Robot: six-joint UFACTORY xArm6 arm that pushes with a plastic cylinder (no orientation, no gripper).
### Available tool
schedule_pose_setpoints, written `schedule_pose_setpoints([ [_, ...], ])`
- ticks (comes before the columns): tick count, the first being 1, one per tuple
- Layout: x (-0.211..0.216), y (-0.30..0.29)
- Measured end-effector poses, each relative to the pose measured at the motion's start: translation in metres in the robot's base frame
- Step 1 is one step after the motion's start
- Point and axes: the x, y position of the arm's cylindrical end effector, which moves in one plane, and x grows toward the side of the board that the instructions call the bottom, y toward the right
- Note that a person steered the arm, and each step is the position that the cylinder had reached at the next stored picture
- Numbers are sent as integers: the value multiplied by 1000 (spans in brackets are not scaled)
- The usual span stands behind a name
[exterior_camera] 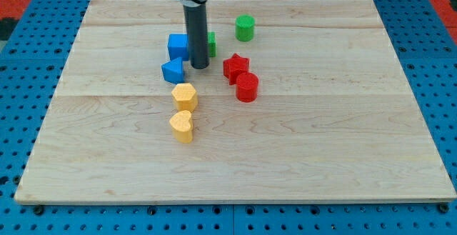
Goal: Adjust both the blue blocks and yellow blocks diagonal to each other
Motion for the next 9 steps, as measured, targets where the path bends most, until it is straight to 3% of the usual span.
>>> schedule_pose_setpoints([
  [3, -44, -32],
  [4, 15, -41],
  [5, 56, -66],
  [7, 133, -59],
  [9, 146, -24],
])
